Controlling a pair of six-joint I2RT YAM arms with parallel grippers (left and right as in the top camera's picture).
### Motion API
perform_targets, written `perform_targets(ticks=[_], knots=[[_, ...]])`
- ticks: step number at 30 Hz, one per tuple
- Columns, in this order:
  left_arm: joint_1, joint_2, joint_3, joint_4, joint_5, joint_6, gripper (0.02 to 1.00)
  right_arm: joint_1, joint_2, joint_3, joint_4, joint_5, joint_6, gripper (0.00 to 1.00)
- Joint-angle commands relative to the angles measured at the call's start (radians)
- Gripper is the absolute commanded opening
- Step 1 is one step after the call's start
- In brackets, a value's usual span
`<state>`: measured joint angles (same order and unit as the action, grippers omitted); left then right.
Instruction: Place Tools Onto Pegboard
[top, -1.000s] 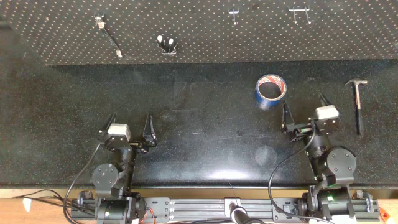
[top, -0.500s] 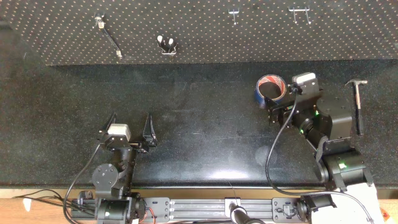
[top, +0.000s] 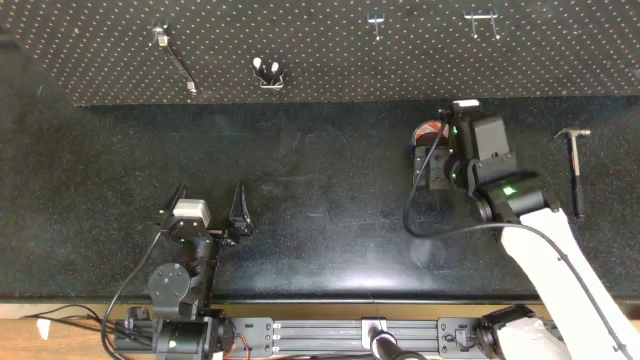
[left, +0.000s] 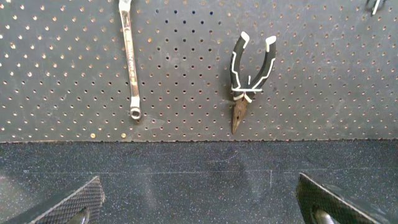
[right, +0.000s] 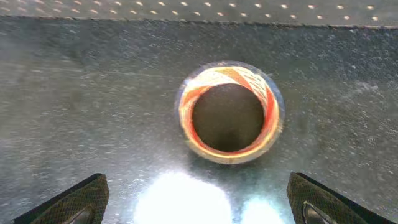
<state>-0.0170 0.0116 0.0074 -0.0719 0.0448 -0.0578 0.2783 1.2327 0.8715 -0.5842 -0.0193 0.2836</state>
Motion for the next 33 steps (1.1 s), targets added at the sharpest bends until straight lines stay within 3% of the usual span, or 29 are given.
perform_targets(ticks=[1, 14, 33], knots=[[-0.005, -0.008, -0.002, -0.008, -0.008, -0.013, 0.993, 0.022, 0.077, 0.053, 0.031, 0.038, -0.018, 0.936], [-0.005, -0.008, -0.002, -0.008, -0.008, -0.013, 0.996, 0.111, 0.266, 0.055, 0.127, 0.035, -0.026, 0.936], [-0.005, -0.008, -0.002, -0.008, -0.008, -0.013, 0.996, 0.11, 0.364, 0.055, 0.198, 0.064, -0.027, 0.936]])
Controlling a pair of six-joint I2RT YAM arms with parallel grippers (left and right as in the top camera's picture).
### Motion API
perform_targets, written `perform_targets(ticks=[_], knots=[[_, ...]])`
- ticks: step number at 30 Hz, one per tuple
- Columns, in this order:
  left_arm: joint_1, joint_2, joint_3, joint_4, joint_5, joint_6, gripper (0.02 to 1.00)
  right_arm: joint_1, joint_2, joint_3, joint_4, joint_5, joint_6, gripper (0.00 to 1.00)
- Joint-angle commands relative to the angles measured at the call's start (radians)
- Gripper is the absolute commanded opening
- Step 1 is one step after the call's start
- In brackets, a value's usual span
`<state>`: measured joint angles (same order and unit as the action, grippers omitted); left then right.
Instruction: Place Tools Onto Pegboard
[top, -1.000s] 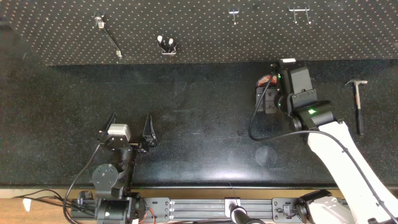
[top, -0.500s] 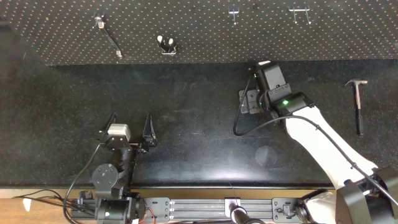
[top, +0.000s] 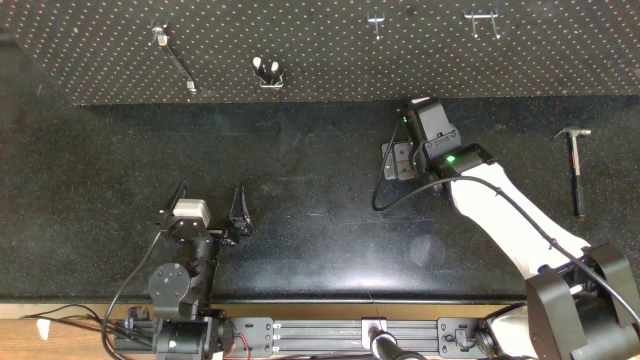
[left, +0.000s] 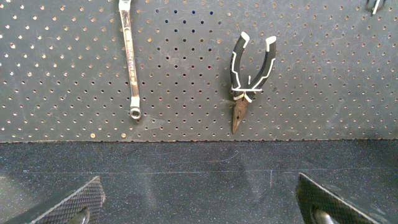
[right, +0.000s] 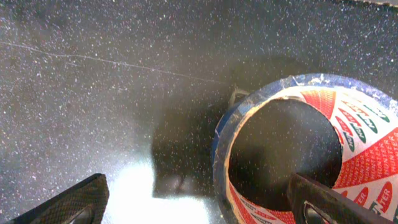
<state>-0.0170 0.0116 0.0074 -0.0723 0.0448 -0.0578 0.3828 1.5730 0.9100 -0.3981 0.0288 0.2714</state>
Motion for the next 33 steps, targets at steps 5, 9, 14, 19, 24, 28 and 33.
perform_targets(ticks=[5, 9, 14, 19, 24, 28, 33], knots=[[-0.005, -0.008, -0.002, -0.007, -0.008, -0.013, 0.996, 0.006, 0.043, 0.016, 0.012, 0.017, -0.014, 0.503], [-0.005, -0.008, -0.002, -0.007, -0.008, -0.013, 0.996, 0.006, 0.043, 0.016, 0.011, 0.016, -0.014, 0.082], [-0.005, -0.008, -0.002, -0.007, -0.008, -0.013, 0.996, 0.006, -0.059, 0.016, 0.017, 0.017, -0.014, 0.075], [-0.005, -0.008, -0.002, -0.007, -0.008, -0.013, 0.996, 0.007, -0.292, 0.016, 0.108, 0.017, -0.014, 0.075], [-0.005, -0.008, -0.002, -0.007, -0.008, -0.013, 0.993, 0.05, -0.366, 0.016, 0.319, 0.016, -0.014, 0.077], [-0.005, -0.008, -0.002, -0.007, -0.008, -0.013, 0.996, 0.098, -0.364, 0.016, 0.53, 0.016, -0.111, 0.073], [-0.005, -0.008, -0.002, -0.007, -0.008, -0.013, 0.996, 0.099, -0.265, 0.016, 0.698, 0.016, -0.147, 0.075]])
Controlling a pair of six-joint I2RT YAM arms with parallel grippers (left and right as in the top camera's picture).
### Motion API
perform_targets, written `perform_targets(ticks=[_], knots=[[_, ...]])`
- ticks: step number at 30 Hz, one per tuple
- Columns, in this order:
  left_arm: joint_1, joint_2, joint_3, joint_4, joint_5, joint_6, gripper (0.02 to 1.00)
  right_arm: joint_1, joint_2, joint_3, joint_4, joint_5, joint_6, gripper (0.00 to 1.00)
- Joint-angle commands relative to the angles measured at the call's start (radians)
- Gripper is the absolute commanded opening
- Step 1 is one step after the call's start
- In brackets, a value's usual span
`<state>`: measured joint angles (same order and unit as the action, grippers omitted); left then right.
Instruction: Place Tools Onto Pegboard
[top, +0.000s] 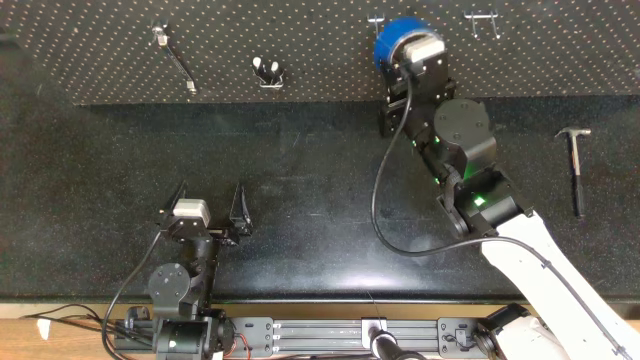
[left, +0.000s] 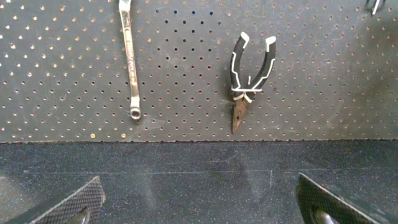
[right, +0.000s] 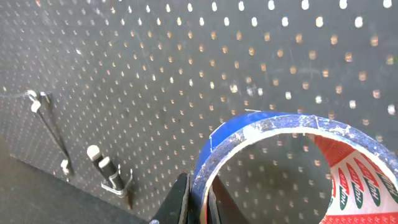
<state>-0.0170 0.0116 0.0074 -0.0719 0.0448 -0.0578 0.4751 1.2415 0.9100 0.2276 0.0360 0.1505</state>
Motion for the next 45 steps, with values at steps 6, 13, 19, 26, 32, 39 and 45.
perform_targets(ticks=[6, 13, 19, 26, 32, 39, 45], knots=[[-0.005, -0.008, -0.002, -0.008, -0.008, -0.013, 0.998, 0.048, 0.179, 0.016, 0.197, 0.009, -0.112, 0.073], [-0.005, -0.008, -0.002, -0.008, -0.008, -0.013, 0.996, 0.045, 0.42, 0.016, 0.388, 0.01, -0.112, 0.077], [-0.005, -0.008, -0.002, -0.008, -0.008, -0.013, 0.996, 0.042, 0.4, 0.016, 0.39, 0.001, -0.099, 0.895], [-0.005, -0.008, -0.002, -0.008, -0.008, -0.013, 0.996, -0.006, 0.11, 0.016, 0.108, -0.064, -0.059, 0.958], [-0.005, -0.008, -0.002, -0.008, -0.008, -0.013, 0.993, -0.185, 0.019, 0.016, -0.342, -0.24, 0.025, 0.961], [-0.005, -0.008, -0.002, -0.008, -0.008, -0.013, 0.996, -0.394, -0.002, 0.016, -0.93, -0.209, 0.036, 0.961], [-0.005, -0.008, -0.002, -0.008, -0.008, -0.013, 0.996, -0.592, -0.006, 0.016, -1.229, -0.02, -0.019, 0.961]])
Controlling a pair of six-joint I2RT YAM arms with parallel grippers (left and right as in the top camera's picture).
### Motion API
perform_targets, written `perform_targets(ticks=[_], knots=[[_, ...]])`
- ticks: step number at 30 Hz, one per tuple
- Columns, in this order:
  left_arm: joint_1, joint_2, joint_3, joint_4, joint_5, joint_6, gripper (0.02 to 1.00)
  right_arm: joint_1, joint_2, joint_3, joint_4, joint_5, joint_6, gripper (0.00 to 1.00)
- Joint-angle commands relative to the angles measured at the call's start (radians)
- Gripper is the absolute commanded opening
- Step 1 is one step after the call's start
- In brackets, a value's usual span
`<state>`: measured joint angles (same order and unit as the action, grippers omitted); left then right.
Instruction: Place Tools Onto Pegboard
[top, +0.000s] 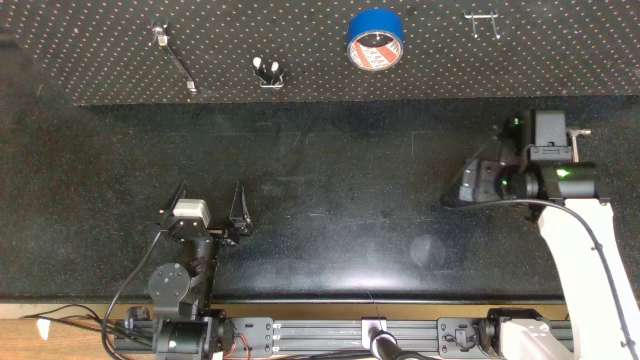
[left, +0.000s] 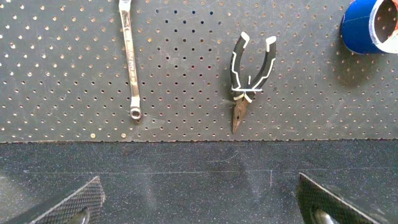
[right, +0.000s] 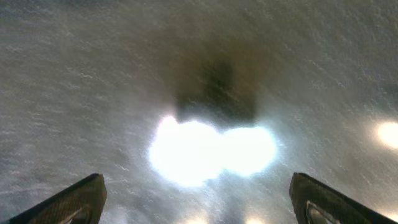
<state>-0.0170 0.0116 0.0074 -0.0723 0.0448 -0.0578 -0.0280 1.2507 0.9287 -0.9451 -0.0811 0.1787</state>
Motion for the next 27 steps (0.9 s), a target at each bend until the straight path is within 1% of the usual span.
perform_targets(ticks=[1, 3, 4, 6, 9, 11, 12, 14, 16, 20, 24, 25, 26, 27], knots=[[-0.005, -0.008, -0.002, -0.007, -0.008, -0.013, 0.996, -0.103, -0.018, -0.002, -0.056, 0.097, -0.058, 0.961], [-0.005, -0.008, -0.002, -0.007, -0.008, -0.013, 0.996, -0.149, -0.037, -0.002, -0.057, 0.105, -0.172, 0.963], [-0.005, -0.008, -0.002, -0.007, -0.008, -0.013, 0.996, -0.163, -0.036, -0.002, -0.057, 0.108, -0.193, 0.963], [-0.005, -0.008, -0.002, -0.007, -0.008, -0.013, 0.996, -0.208, -0.036, -0.003, -0.059, 0.149, -0.2, 0.963], [-0.005, -0.008, -0.002, -0.007, -0.008, -0.013, 0.996, -0.371, -0.021, -0.003, -0.069, 0.148, -0.284, 0.963], [-0.005, -0.008, -0.002, -0.007, -0.008, -0.013, 0.996, -0.451, -0.014, -0.003, -0.07, 0.141, -0.351, 0.963], [-0.005, -0.008, -0.002, -0.007, -0.008, -0.013, 0.996, -0.484, -0.01, -0.003, -0.057, 0.104, -0.386, 0.963], [-0.005, -0.008, -0.002, -0.007, -0.008, -0.013, 0.996, -0.506, 0.002, -0.003, -0.027, 0.069, -0.436, 0.963], [-0.005, -0.008, -0.002, -0.007, -0.008, -0.013, 0.996, -0.507, 0.037, -0.003, -0.015, 0.069, -0.47, 0.963], [-0.005, -0.008, -0.002, -0.007, -0.008, -0.013, 0.996, -0.509, 0.108, -0.003, 0.054, 0.069, -0.481, 0.963], [-0.005, -0.008, -0.002, -0.007, -0.008, -0.013, 0.996, -0.505, 0.105, -0.003, 0.083, 0.07, -0.504, 0.963], [-0.005, -0.008, -0.002, -0.007, -0.008, -0.013, 0.996, -0.506, 0.109, -0.003, 0.084, 0.069, -0.553, 0.963], [-0.005, -0.008, -0.002, -0.007, -0.008, -0.013, 0.996, -0.516, 0.109, -0.003, 0.084, 0.07, -0.559, 0.963], [-0.005, -0.008, -0.002, -0.007, -0.008, -0.013, 0.996, -0.548, 0.117, -0.003, 0.084, 0.069, -0.559, 0.963]])
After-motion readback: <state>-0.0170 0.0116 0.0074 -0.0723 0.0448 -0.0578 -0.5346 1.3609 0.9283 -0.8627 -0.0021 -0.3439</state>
